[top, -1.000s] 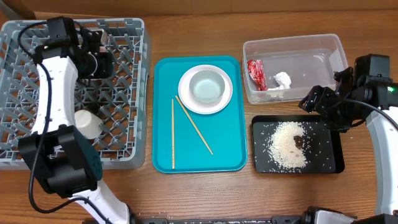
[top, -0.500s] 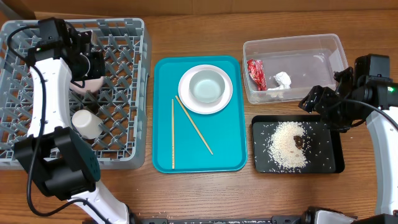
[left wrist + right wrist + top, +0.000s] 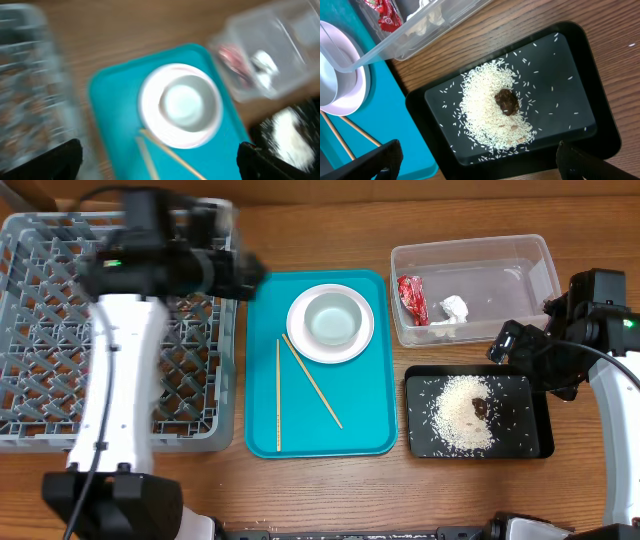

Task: Sort waste into correct bins and load items into the dishwasher
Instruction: 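Reach the left gripper to the white bowl on the plate, then carry the white bowl to the dish rack and set it down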

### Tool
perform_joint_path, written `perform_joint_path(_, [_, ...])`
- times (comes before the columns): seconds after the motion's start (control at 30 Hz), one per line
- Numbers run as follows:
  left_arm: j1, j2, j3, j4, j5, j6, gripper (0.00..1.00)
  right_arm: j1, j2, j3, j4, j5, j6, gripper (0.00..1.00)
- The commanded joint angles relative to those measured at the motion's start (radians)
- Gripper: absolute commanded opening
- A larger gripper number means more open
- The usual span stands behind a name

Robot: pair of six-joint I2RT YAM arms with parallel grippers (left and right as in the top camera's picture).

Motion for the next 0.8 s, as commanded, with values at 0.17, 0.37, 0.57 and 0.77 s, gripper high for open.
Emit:
perform_joint_path(0.17, [-0.332, 0.172, 0.011, 0.043, -0.189, 0.005, 0.98, 0.0, -0.016, -0.003, -0.002, 0.008, 0.0, 1.0])
perform_joint_path(0.37, [-0.463, 0.345, 0.011, 0.103, -0.277, 0.005, 0.84, 0.0, -0.016, -0.003, -0.002, 0.007, 0.0, 1.0])
perform_joint_path(0.57, [-0.499, 0.481, 0.011, 0.109, -0.361, 0.004, 0.63, 0.0, -0.016, -0.003, -0.003, 0.007, 0.0, 1.0])
perform_joint_path(0.77, [-0.499, 0.52, 0.011, 0.088, -0.387, 0.001, 0.3, 0.0, -0.016, -0.003, -0.006, 0.007, 0.0, 1.0])
